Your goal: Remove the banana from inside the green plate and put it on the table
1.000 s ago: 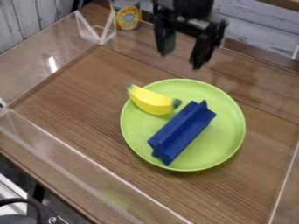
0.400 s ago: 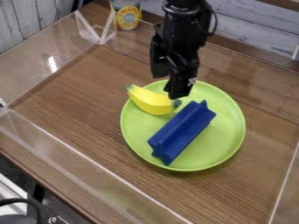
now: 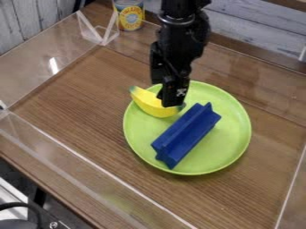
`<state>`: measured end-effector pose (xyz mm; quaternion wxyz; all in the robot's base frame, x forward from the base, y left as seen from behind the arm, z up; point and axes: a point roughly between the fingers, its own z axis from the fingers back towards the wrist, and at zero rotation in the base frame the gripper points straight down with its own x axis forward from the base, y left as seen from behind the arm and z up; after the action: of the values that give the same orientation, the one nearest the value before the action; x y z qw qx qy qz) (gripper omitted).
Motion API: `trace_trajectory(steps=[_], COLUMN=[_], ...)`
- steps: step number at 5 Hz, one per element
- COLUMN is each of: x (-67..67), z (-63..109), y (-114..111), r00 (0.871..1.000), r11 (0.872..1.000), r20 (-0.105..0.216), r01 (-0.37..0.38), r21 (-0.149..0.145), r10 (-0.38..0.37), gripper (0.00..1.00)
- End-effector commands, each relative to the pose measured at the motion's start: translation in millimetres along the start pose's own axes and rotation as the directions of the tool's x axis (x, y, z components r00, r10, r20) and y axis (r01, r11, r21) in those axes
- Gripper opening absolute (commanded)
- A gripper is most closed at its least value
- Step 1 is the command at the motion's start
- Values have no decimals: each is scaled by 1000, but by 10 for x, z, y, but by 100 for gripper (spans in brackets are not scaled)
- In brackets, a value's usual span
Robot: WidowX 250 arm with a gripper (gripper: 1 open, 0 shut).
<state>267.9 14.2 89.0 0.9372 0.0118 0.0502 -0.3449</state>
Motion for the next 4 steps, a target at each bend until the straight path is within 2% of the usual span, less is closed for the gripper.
trace_trajectory(steps=[1, 2, 3, 4], x=[-76, -112, -134, -149], z=[99, 58, -20, -86], y=[71, 103, 126, 153], r00=[998, 997, 994, 990], r11=[998, 997, 996, 994], r20=[58, 77, 101, 124], r01=[6, 19, 31, 49], r21=[57, 71, 86, 97], r10=[-9, -24, -40, -61], gripper=[0, 0, 100, 100])
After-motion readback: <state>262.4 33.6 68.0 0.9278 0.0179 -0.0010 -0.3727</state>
